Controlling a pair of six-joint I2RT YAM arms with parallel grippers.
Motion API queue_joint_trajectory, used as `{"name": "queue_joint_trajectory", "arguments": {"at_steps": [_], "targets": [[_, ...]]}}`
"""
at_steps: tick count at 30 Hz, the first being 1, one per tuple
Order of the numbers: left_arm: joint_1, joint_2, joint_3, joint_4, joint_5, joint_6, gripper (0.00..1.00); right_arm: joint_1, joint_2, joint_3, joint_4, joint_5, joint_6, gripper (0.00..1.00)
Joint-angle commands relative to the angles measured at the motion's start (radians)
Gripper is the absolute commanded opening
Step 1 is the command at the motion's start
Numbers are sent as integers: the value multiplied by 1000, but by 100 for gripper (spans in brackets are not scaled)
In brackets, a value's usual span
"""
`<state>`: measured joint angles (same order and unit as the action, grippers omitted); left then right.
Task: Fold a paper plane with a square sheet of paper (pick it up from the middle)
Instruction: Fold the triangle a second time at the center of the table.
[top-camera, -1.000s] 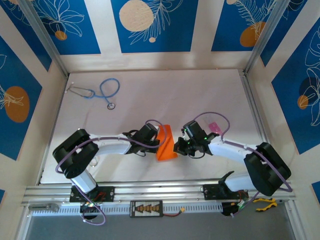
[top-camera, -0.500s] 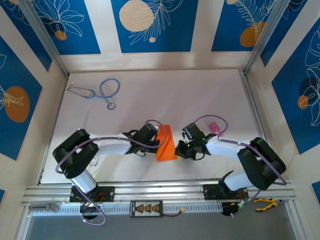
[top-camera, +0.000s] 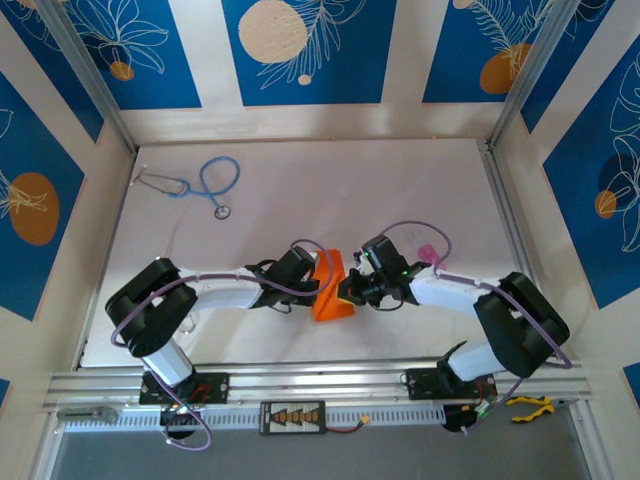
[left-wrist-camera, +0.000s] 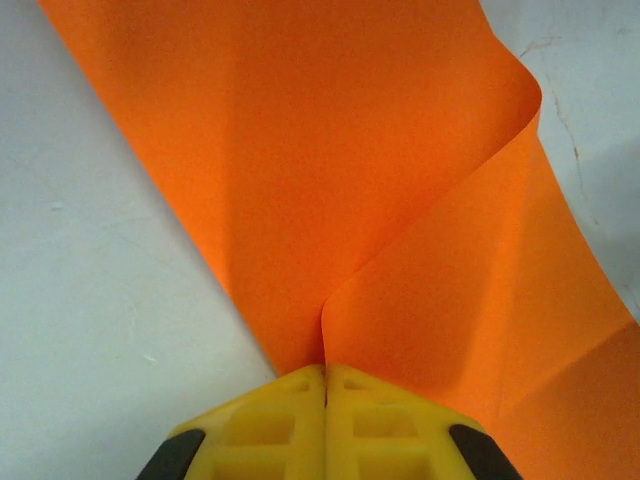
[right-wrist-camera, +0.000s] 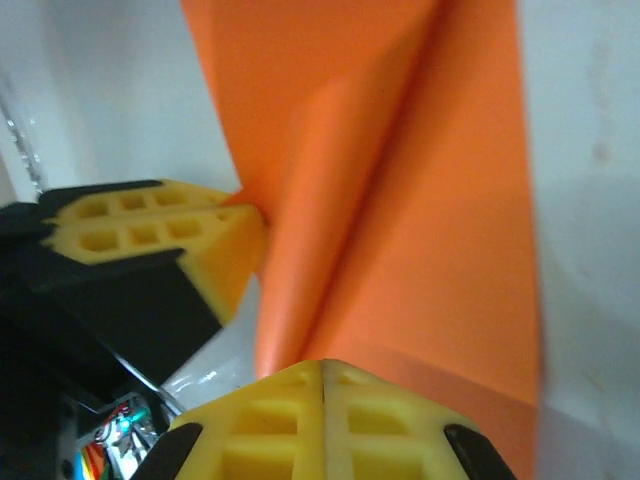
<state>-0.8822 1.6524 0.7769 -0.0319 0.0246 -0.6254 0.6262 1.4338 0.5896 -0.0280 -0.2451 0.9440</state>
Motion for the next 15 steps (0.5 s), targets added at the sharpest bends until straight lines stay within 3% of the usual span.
{"name": "queue_joint_trajectory", "arguments": {"at_steps": [1, 15], "targets": [[-3, -18, 12, -23, -6, 15, 0, 3, 48, 37, 75, -58, 34, 0], [-3, -13, 16, -14, -3, 18, 0, 3, 151, 110, 115, -73, 52, 0]]}}
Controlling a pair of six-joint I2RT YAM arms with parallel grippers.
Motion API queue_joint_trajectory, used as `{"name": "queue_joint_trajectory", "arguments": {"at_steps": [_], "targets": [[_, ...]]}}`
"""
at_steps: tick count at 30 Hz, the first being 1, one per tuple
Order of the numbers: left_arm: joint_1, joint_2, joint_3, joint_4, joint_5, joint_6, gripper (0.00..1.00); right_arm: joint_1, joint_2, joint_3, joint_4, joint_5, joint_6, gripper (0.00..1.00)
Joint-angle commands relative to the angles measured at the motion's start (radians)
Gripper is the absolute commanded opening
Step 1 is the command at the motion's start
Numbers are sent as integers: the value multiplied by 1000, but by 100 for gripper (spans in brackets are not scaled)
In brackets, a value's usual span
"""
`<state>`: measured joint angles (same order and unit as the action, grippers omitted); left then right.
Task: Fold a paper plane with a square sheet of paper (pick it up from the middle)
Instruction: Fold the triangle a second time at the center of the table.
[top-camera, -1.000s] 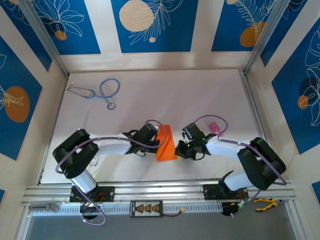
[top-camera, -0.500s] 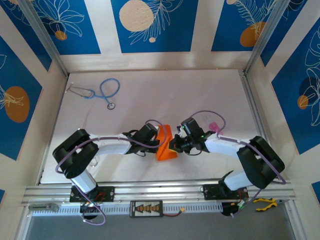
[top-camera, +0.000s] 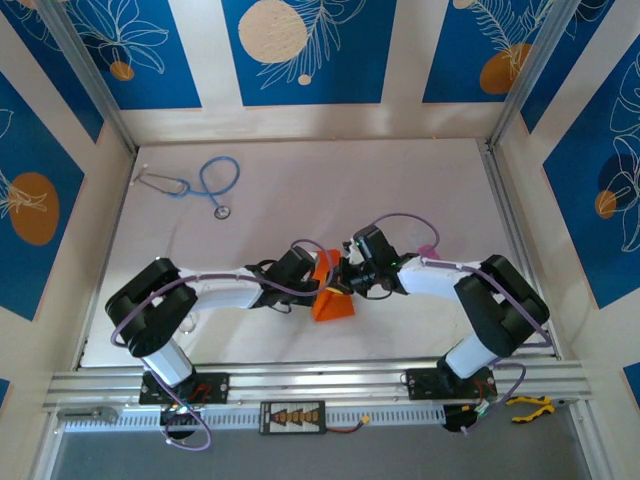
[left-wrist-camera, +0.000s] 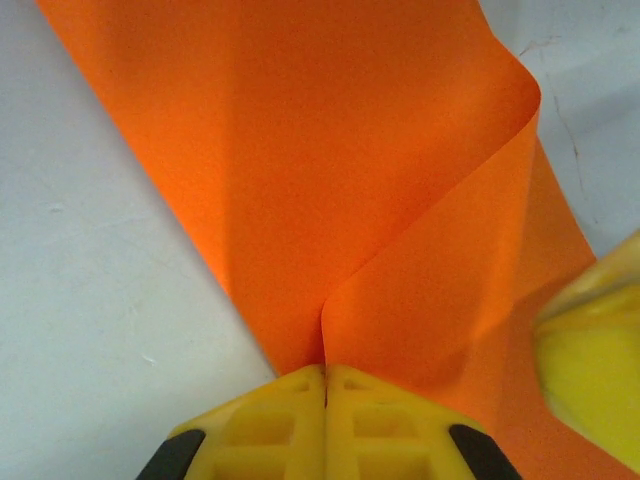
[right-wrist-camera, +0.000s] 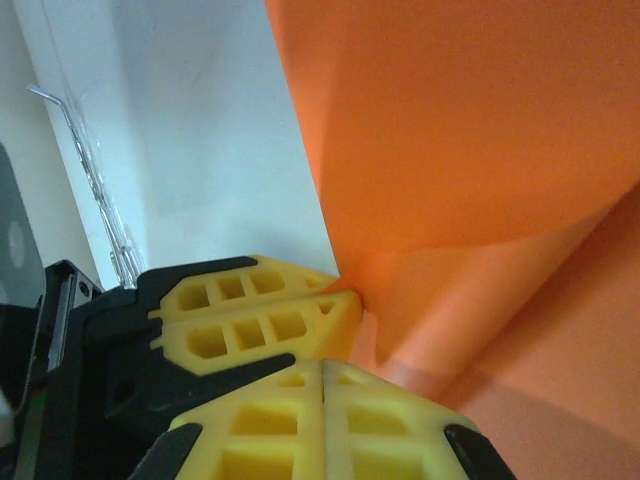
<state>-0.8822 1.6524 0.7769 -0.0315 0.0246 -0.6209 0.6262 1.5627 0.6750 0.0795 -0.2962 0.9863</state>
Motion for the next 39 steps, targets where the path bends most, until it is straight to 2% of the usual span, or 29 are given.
{"name": "queue_joint_trajectory", "arguments": {"at_steps": [1, 5, 15, 21, 39], "targets": [[-3, -11, 18, -14, -2, 14, 0, 3, 31, 31, 4, -21, 9, 0], [-3, -11, 21, -13, 0, 17, 0, 0, 51, 38, -7, -18, 7, 0], [0, -11, 50, -30, 1, 35, 0, -14, -87, -65, -133, 114, 2, 0], [0, -17, 68, -40, 3, 44, 0, -16, -81, -135, -117, 115, 27, 0], [0, 53, 80, -24, 24, 55, 0, -19, -41, -101, -200, 125, -15, 0]]}}
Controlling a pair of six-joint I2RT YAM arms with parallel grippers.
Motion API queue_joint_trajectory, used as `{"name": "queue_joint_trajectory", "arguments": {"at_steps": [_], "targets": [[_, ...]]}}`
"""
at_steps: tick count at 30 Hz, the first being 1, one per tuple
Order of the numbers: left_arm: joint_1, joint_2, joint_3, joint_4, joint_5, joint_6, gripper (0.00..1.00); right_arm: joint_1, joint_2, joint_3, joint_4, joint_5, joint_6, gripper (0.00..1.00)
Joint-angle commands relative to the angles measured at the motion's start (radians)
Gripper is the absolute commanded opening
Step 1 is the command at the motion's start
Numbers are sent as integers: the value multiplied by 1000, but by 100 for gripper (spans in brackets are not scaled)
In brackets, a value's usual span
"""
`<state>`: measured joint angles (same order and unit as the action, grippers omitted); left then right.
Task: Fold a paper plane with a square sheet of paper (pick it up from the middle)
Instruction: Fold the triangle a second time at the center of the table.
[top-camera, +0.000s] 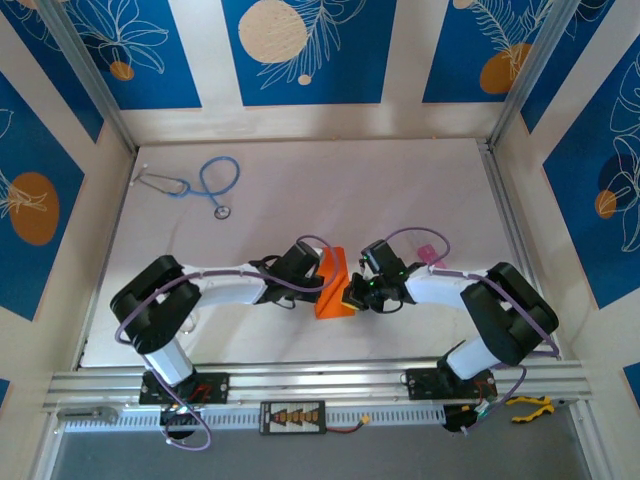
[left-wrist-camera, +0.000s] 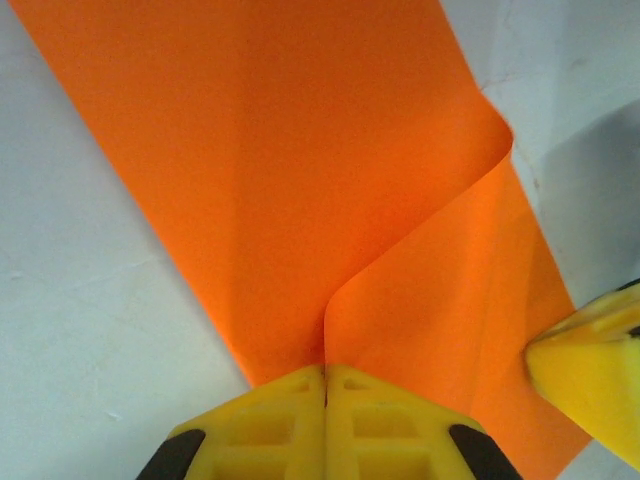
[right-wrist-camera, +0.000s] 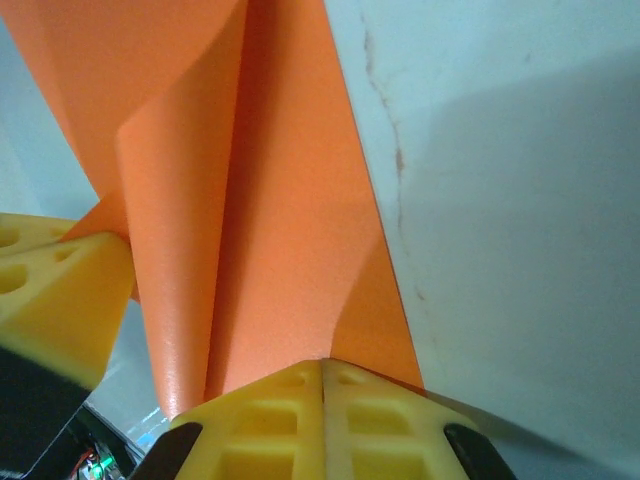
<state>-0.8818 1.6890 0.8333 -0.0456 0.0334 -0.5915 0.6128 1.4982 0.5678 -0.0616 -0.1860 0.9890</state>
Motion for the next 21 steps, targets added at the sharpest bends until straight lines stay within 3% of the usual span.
{"name": "queue_joint_trajectory", "arguments": {"at_steps": [1, 21], "targets": [[0, 20, 25, -11, 14, 25, 0, -7, 23, 6, -60, 15, -19, 0], [7, -2, 52, -37, -21, 73, 0, -15, 51, 22, -114, 16, -53, 0]]}}
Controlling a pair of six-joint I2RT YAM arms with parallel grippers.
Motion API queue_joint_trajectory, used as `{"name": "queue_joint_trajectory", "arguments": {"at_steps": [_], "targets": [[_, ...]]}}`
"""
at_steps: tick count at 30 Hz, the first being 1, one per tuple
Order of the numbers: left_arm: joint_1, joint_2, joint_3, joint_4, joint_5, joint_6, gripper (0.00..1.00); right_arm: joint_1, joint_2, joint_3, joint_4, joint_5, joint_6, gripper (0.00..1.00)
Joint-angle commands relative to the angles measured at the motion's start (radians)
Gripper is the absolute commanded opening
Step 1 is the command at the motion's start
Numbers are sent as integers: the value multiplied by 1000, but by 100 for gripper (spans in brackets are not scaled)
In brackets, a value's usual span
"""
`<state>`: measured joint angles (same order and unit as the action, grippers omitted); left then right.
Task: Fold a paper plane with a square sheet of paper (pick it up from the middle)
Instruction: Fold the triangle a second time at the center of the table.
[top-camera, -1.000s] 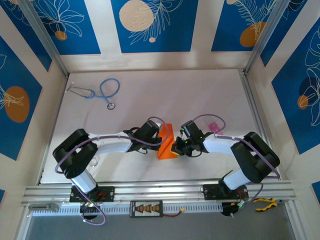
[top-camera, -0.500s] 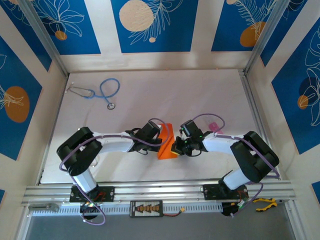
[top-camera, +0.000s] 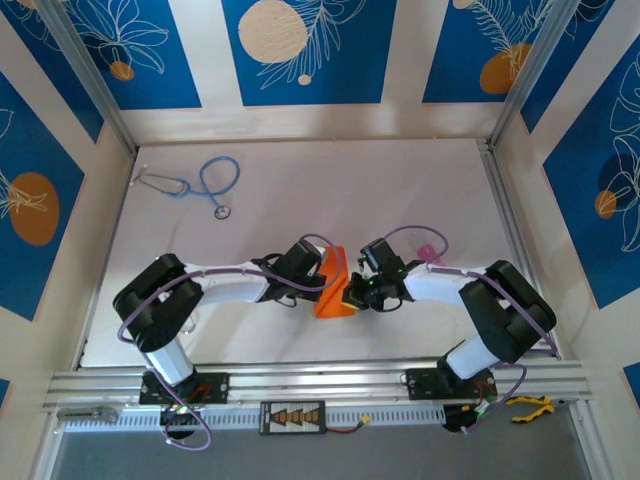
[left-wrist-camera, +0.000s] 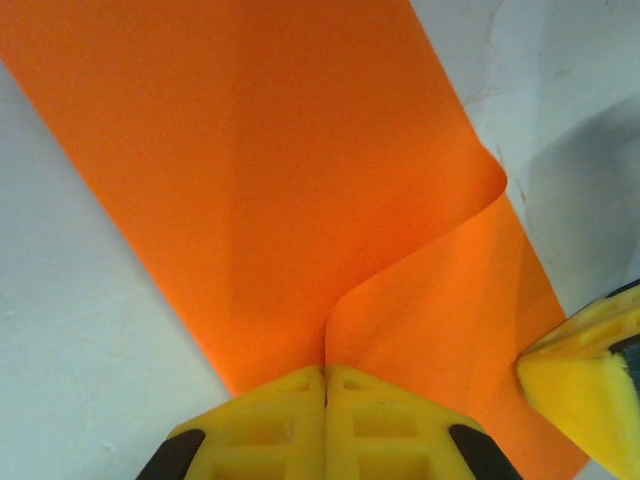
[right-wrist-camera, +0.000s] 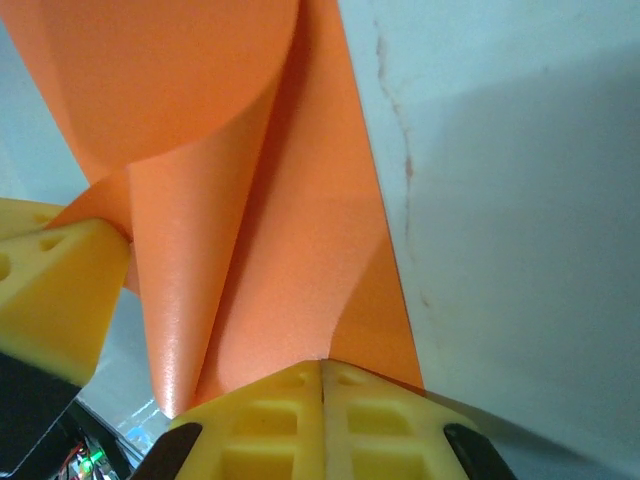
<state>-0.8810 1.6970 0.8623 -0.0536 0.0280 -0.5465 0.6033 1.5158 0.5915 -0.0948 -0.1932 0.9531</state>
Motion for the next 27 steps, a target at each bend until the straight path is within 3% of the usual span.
{"name": "queue_joint_trajectory", "arguments": {"at_steps": [1, 21, 27], "targets": [[6, -6, 21, -26, -14, 29, 0, -5, 34, -2, -77, 23, -18, 0], [6, 17, -34, -7, -11, -6, 0, -5, 3, 19, -62, 3, -22, 0], [7, 11, -37, -5, -15, -7, 0, -8, -38, 34, 21, -45, 2, 0]]}}
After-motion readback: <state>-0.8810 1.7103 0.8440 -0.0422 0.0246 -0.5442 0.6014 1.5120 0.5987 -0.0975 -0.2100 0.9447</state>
